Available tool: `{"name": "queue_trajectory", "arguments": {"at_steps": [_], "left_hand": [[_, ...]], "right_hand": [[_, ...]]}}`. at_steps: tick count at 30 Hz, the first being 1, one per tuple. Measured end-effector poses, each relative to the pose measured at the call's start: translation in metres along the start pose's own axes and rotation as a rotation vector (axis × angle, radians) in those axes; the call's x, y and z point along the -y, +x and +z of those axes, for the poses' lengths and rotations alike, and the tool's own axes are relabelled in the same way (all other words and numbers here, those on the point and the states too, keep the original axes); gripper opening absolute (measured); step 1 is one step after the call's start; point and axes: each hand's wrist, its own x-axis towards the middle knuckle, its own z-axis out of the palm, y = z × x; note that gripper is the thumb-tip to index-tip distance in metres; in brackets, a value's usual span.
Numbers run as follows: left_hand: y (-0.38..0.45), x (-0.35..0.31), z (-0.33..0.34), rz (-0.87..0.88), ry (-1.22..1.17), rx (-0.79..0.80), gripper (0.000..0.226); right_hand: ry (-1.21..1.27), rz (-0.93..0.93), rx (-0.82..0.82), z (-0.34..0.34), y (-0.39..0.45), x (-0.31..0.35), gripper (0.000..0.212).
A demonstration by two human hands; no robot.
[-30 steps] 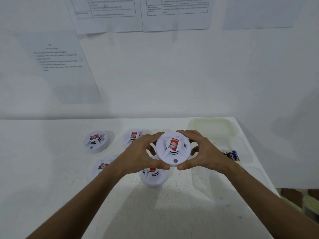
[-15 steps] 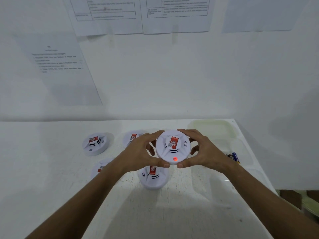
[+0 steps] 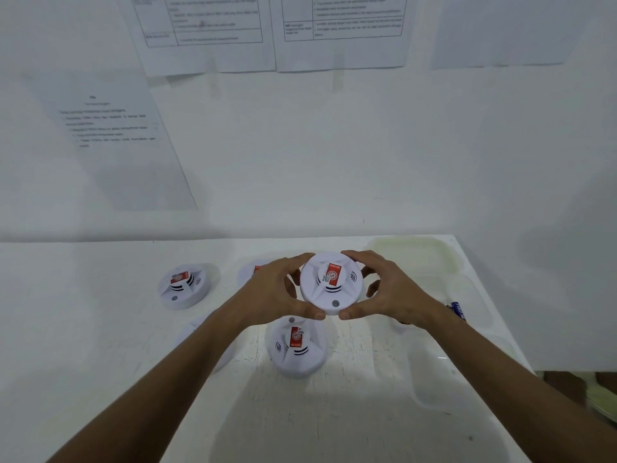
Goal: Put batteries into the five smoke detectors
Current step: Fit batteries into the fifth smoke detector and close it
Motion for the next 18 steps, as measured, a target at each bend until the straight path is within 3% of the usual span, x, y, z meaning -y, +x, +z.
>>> {"name": "queue_trajectory", "arguments": {"at_steps": [11, 18], "left_hand": [[0.039, 0.018, 0.0, -0.083, 0.071, 0.067, 0.07], [0.054, 0.037, 0.006, -0.15, 0.108, 0.106, 0.086]], "right_hand": [[-0.221, 0.07, 0.028, -0.007, 0.045, -0.02, 0.09], [-0.312, 0.078, 0.063, -0.009, 0.056, -0.033, 0.086]]}}
